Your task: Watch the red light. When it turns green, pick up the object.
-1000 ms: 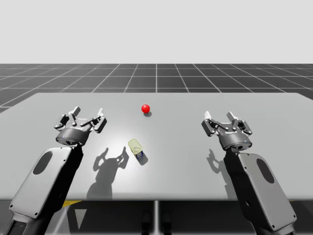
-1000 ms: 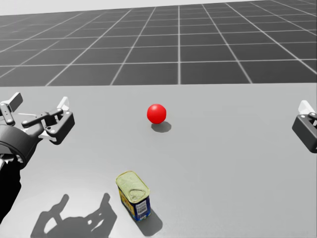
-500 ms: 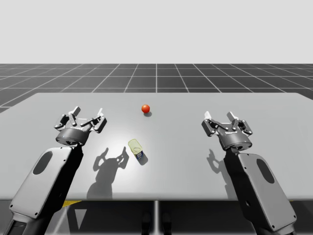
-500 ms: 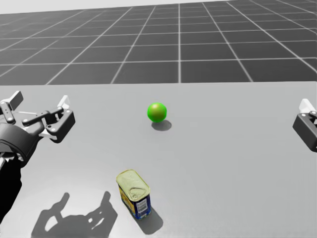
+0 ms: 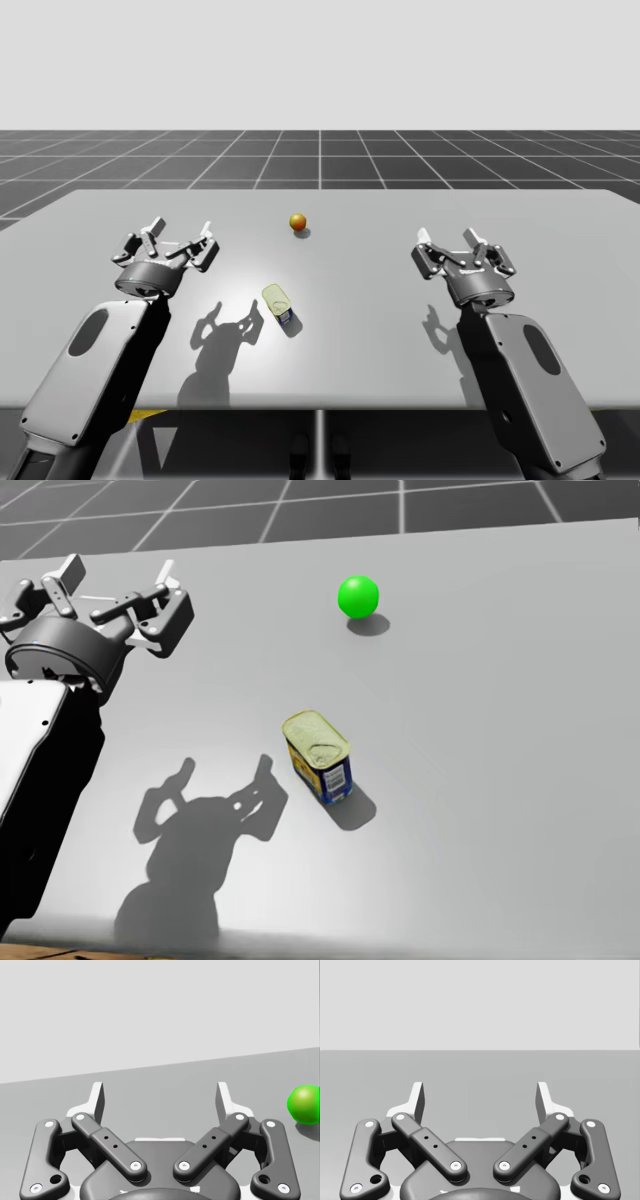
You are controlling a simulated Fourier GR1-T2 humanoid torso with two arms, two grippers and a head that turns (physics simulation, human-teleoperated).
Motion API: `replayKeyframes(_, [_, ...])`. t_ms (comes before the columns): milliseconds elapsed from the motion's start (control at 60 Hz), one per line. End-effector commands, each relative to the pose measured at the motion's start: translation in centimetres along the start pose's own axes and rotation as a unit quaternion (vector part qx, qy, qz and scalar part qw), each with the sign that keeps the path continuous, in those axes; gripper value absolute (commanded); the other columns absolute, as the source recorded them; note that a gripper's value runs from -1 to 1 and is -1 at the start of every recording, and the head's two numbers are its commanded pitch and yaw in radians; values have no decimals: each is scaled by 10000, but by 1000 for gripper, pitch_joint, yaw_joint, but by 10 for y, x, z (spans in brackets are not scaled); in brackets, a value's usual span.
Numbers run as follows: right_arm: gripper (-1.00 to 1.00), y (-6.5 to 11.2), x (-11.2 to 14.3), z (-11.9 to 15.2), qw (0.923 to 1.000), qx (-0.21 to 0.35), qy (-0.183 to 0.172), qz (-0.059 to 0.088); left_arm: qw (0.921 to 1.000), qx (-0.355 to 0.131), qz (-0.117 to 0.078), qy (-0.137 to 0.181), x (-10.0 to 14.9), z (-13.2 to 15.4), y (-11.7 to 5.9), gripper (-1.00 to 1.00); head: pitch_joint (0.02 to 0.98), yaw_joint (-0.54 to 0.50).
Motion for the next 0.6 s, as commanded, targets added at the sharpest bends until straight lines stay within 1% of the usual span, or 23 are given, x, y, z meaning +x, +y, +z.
replayKeyframes(17, [-1000, 2, -1, 0, 10000, 8, 10, 25, 10000, -21, -25, -35, 0, -1, -1, -1000, 829, 188])
replayKeyframes(100, [-1000, 2, -1, 0, 10000, 5, 9, 32, 9998, -149, 91, -14, 2, 1, -4, -1000, 834, 188])
replayKeyframes(117, [-1000, 2, -1, 0, 10000, -2, 13, 32, 9993, -308, 203, 57, 3, 2, -5, -1000, 835, 187])
replayKeyframes(167, [-1000, 3, -1, 0, 10000, -5, 13, 39, 9981, -503, 308, 152, 4, 3, -7, -1000, 836, 186])
replayKeyframes(183, [-1000, 3, -1, 0, 10000, -5, 11, 42, 9970, -634, 394, 205, 5, 4, -8, -1000, 836, 185])
replayKeyframes(217, [-1000, 2, -1, -1, 10000, -8, 7, 46, 9957, -747, 490, 243, 6, 6, -8, -1000, 834, 183])
replayKeyframes(233, [-1000, 2, -1, -1, 10000, -14, 6, 49, 9962, -707, 428, 270, 9, 7, -10, -1000, 832, 181])
replayKeyframes(250, [-1000, 2, -1, -1, 10000, -16, 9, 48, 9957, -751, 473, 263, 11, 9, -11, -1000, 829, 180])
replayKeyframes(317, [-1000, 2, -2, -1, 10000, -20, 12, 51, 9963, -700, 471, 180, 19, 14, -12, -1000, 826, 177])
replayKeyframes(350, [-1000, 2, -2, -1, 10000, -23, 17, 45, 9943, -884, 587, 104, 27, 22, -12, -1000, 826, 177])
replayKeyframes(383, [-1000, 2, -2, -1, 10000, -22, 20, 44, 9924, -1067, 611, 83, 32, 28, -13, -1000, 827, 179])
replayKeyframes(400, [-1000, 2, -2, -1, 10000, -22, 20, 47, 9909, -1209, 576, 86, 34, 32, -14, -1000, 828, 179])
replayKeyframes(433, [-1000, 2, -2, -1, 10000, -22, 20, 46, 9891, -1433, 351, 20, 35, 39, -16, -1000, 829, 180])
replayKeyframes(450, [-1000, 2, -2, -1, 10000, -21, 20, 44, 9885, -1488, 285, -8, 36, 42, -16, -1000, 830, 181])
replayKeyframes(467, [-1000, 1, -2, -1, 10000, -22, 21, 41, 9870, -1588, 266, 13, 37, 44, -17, -1000, 830, 181])
replayKeyframes(483, [-1000, 1, -3, -1, 10000, -22, 26, 37, 9818, -1887, 186, 90, 38, 52, -19, -1000, 830, 181])
replayKeyframes(550, [-1000, 1, -3, -2, 10000, -19, 29, 40, 9749, -2220, 30, 153, 39, 62, -21, -1000, 831, 183])
replayKeyframes(583, [-1000, 1, -3, -2, 10000, -19, 26, 41, 9679, -2504, -65, 196, 40, 72, -22, -1000, 832, 182])
replayKeyframes(600, [-1000, 1, -3, -2, 10000, -21, 28, 39, 9667, -2547, -86, 218, 39, 74, -22, -1000, 833, 182])
